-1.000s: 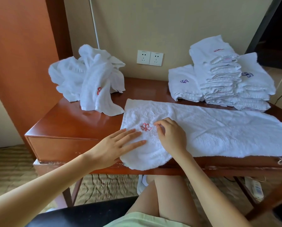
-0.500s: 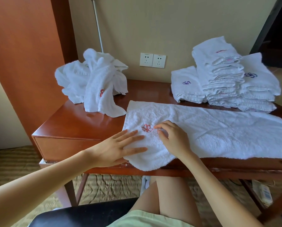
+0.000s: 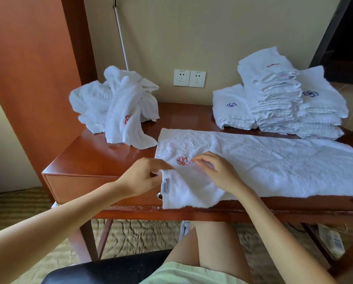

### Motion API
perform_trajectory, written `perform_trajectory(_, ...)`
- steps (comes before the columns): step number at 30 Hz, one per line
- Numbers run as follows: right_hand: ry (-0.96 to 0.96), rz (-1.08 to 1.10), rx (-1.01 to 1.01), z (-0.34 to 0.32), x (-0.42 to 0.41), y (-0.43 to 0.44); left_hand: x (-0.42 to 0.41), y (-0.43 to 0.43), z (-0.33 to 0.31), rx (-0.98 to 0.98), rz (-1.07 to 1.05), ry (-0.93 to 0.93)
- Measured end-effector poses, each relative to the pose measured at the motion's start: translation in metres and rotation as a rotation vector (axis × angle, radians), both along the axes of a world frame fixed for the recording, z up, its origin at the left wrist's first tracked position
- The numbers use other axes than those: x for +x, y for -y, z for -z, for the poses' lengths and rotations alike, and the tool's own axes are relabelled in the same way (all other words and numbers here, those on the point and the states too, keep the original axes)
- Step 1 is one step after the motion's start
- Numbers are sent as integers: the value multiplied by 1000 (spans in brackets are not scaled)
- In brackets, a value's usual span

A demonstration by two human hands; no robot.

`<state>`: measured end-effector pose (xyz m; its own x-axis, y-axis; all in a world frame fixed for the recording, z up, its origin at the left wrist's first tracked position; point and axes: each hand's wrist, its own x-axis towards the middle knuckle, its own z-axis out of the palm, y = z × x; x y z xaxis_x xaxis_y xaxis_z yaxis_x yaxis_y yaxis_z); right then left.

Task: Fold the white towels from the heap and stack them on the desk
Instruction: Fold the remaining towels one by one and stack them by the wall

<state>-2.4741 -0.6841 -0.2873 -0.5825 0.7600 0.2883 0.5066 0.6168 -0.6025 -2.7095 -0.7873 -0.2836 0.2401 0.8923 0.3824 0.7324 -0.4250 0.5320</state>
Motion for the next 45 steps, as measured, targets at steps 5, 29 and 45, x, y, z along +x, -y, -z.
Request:
perform_trajectory(5, -62, -98, -248, -22, 24, 9, -5, -15, -9, -365, -272, 618)
perform_trajectory(29, 87, -100, -268, -45, 72, -34, 16, -20, -31, -305, -447, 318)
perform_trajectory(45, 28, -6, -258, -25, 43, -80, 10, -39, -28, -299, -650, -59)
